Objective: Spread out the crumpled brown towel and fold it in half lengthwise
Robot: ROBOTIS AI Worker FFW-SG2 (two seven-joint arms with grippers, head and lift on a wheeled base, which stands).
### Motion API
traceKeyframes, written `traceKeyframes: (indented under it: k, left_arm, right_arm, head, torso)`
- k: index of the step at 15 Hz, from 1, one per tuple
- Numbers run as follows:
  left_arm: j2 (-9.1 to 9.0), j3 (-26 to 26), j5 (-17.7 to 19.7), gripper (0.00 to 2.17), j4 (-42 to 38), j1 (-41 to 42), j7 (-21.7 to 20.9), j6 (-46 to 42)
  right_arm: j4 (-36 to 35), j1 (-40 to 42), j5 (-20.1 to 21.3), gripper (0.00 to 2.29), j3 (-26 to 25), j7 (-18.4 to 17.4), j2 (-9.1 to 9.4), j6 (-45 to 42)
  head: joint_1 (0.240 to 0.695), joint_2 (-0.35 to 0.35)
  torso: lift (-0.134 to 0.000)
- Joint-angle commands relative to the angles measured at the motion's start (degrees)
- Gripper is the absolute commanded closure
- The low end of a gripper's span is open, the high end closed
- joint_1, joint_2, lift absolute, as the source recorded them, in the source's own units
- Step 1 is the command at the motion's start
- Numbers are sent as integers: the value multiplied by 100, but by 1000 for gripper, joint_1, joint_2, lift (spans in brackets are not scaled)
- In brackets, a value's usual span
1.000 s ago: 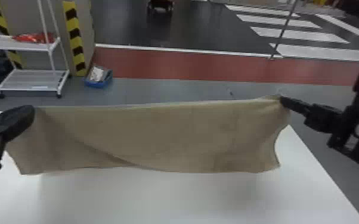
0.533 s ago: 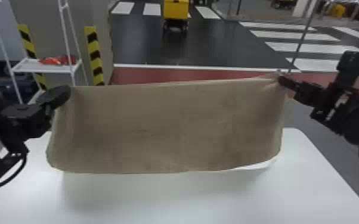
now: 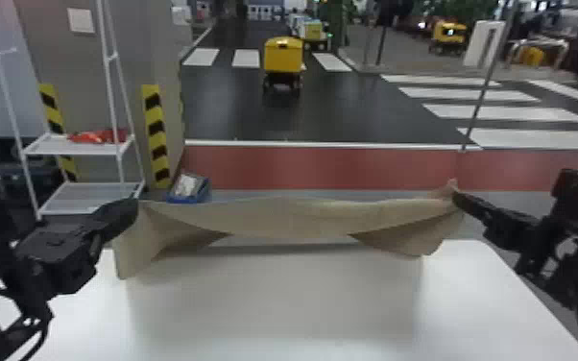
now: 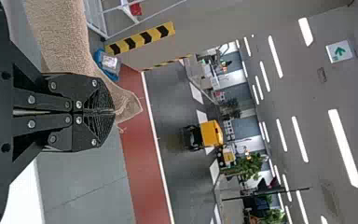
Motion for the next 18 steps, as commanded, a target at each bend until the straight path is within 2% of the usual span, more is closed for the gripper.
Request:
traceKeyframes:
  k: [1, 3, 6, 9, 10, 11, 13, 14, 15, 18]
  left_arm:
    - [-4, -206, -233, 1899, -224, 810, -51, -133]
    - [-4, -488, -655, 1899, -251, 1302, -95, -151]
    - [5, -663, -1086, 1899, -453, 1768, -24, -133]
    - [5, -672, -1262, 1892, -734, 2067, 90, -45]
    - [5, -681, -1262, 1777, -760, 2137, 213, -63]
    - [5, -681, -1314, 1565, -769, 2181, 239, -80]
    - [13, -628, -1446, 694, -804, 2321, 257, -98]
    - [75, -602, -1534, 346, -804, 2427, 248, -133]
    - [110, -575, -1552, 137, -804, 2497, 257, -151]
    - [180, -426, -1692, 90, -655, 2734, 380, -467]
  right_arm:
    - [-121, 906, -382, 1301, -184, 86, -198, -495]
    - [-138, 1372, -461, 1301, -421, 324, -251, -636]
    - [-103, 1715, -434, 1301, -755, 675, -268, -636]
    - [-121, 1987, -434, 1301, -1089, 912, -330, -495]
    - [-138, 2084, -513, 1301, -1151, 983, -330, -425]
    - [-200, 2154, -601, 1305, -1177, 1027, -330, -408]
    - [-411, 2286, -680, 1301, -1133, 1027, -303, -355]
    - [-516, 2312, -733, 1301, -1125, 1027, -260, -232]
    - [-631, 2321, -733, 1301, -1116, 1018, -224, -162]
    - [-719, 2321, -733, 1301, -1089, 1000, -172, -91]
  head:
    - [515, -135]
    - [592, -176]
    - [691, -233]
    - [695, -291]
    - [695, -302]
    - [695, -314]
    - [695, -325]
    - [695, -324]
    - [695, -318]
    - [695, -290]
  torso:
    - [-124]
    - [-124]
    - [-124]
    - [-124]
    - [-124]
    - [-124]
    - [-124]
    - [-124]
    - [-124]
    - [-124]
